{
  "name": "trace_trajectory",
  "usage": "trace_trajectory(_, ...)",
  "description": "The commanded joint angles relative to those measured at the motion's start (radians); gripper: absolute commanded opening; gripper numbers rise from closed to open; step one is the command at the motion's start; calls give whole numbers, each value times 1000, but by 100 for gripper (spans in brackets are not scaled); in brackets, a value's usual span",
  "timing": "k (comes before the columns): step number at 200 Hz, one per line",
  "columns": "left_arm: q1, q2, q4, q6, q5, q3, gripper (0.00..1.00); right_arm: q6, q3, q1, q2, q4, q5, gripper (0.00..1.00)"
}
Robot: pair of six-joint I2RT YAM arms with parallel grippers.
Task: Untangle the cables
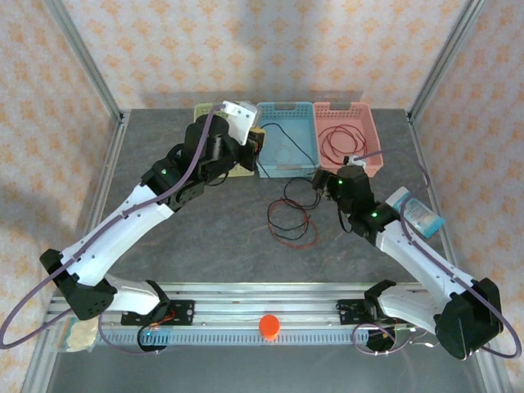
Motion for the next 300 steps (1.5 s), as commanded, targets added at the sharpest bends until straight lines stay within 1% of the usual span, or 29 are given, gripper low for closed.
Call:
trace_trajectory(1,26,-23,25,2,-49,18,0,19,-12,-6,-24,3,-22,65)
trace_trajectory(11,40,-21,25,-9,-62,14,0,3,-16,-6,-34,30,-45,65)
trace_trajectory(28,65,-20,36,-39,-92,1,0,-39,-21,-6,-47,82,-125,65)
trace_trajectory(45,102,-20,56,-72,-103,-16,0,-71,-6,-4,-43,96,-179,65)
trace_trajectory(98,217,-10,143,-161,-145,-77,0,-95,50,57,0,120,-136,65)
trace_trajectory(133,291,-8,219,-221,-125,-131,0,-87,107,97,75,171,-136,65)
trace_trajectory(160,338,2,269,-247,-113,-162,0,-73,161,108,121,212,-152,65)
trace_trajectory(165,346,5,279,-249,-113,-165,0,-70,173,108,148,218,-156,65)
trace_trajectory(212,403,56,341,-278,-101,-174,0,-76,295,112,258,270,-188,65)
trace_trajectory(256,443,102,429,-309,-98,-196,0,-90,411,112,375,285,-220,68)
trace_trajectory(284,463,151,438,-323,-69,-167,0,-79,465,114,427,282,-252,68)
trace_trajectory(300,469,177,441,-319,-73,-155,0,-77,469,114,434,279,-253,68)
